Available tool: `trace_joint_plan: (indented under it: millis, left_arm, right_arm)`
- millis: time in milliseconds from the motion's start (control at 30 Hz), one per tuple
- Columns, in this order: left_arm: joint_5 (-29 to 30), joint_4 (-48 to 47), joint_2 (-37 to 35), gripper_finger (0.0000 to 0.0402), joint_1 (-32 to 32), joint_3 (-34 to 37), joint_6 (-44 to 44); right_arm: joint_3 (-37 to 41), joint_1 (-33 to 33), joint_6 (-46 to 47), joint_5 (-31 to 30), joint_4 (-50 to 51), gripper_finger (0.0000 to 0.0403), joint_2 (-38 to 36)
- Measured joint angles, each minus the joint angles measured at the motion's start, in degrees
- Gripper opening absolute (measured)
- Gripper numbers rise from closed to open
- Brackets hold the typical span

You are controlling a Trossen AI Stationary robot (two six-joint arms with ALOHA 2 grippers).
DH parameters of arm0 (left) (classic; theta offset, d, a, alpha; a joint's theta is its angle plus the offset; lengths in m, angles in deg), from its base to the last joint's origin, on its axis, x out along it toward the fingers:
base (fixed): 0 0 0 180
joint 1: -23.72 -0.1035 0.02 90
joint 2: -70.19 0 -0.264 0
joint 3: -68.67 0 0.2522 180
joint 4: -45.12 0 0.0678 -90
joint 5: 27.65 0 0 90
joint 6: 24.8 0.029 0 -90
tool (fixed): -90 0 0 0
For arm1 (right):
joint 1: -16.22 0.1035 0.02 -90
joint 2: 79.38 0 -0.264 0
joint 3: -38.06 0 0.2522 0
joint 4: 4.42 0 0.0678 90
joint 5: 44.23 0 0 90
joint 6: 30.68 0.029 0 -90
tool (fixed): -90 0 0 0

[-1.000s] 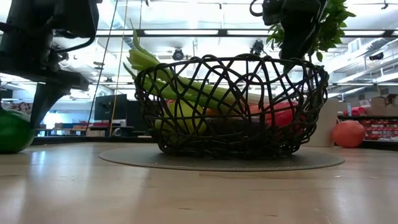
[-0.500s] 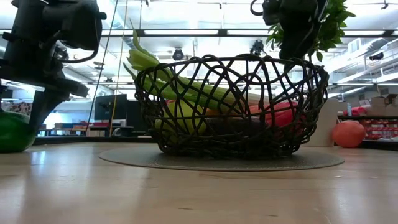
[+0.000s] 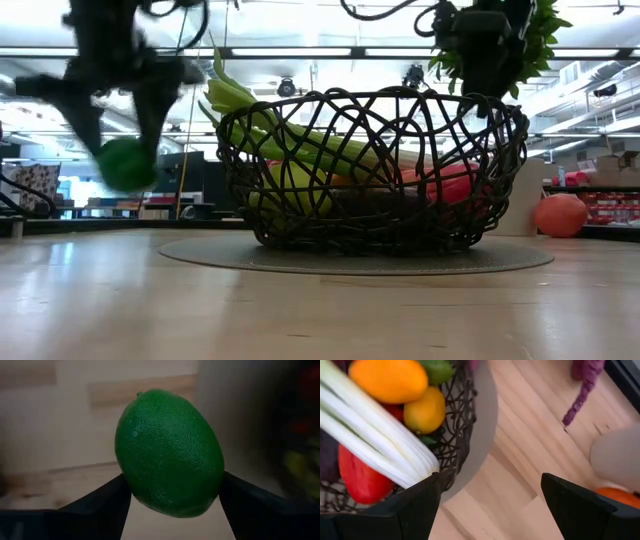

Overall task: Build produce basket
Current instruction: Put the green lime into the black wire basket

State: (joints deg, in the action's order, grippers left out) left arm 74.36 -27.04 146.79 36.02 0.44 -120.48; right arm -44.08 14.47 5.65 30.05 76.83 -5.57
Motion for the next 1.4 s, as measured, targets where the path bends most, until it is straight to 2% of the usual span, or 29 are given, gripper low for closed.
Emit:
trace_joint_plan:
  millis: [267, 367, 467, 567, 667, 767, 967, 1133, 1400]
  left_arm:
    - [1.9, -2.9, -0.1, 0.0279, 0.0, -15.1, 14.3]
    - [5.1, -2.7, -0.1, 0.0278, 0.0, -20.3, 19.9]
    - [9.5, 0.9, -0.2, 0.0278, -0.1, -24.3, 28.5]
    - [10.0, 7.5, -0.1, 0.0278, -1.2, -25.0, 37.1]
    - [7.9, 13.5, 0.9, 0.0278, -2.6, -25.0, 42.5]
    - [3.1, 17.0, 3.5, 0.0278, -3.7, -25.0, 47.5]
    - [-6.6, 17.4, 9.6, 0.028, -5.1, -24.9, 50.3]
    - [-11.2, 20.7, 10.8, 0.0296, -5.1, -24.8, 52.2]
    - [-14.8, 24.7, 11.0, 0.0332, -5.1, -24.9, 57.2]
  right_arm:
    - [0.0, -2.1, 8.8, 0.2, 1.8, 0.0346, -5.1]
    - [0.0, -2.7, 11.5, 0.4, 2.0, 0.0346, -6.1]
    - [0.0, -2.8, 14.0, 1.0, 1.9, 0.0346, -6.6]
    - [0.0, -2.8, 15.7, 2.0, 1.3, 0.0346, -6.4]
    - [0.0, -2.8, 17.7, 3.3, 0.6, 0.0346, -5.9]
    - [0.0, -2.6, 20.2, 4.4, 0.7, 0.0346, -5.5]
    - [0.0, -2.1, 23.5, 5.0, 0.6, 0.0346, -5.5]
    - [0.0, -1.2, 26.3, 5.0, 0.7, 0.0346, -5.6]
    - [0.0, 2.8, 33.3, 2.8, 0.7, 0.0346, -5.6]
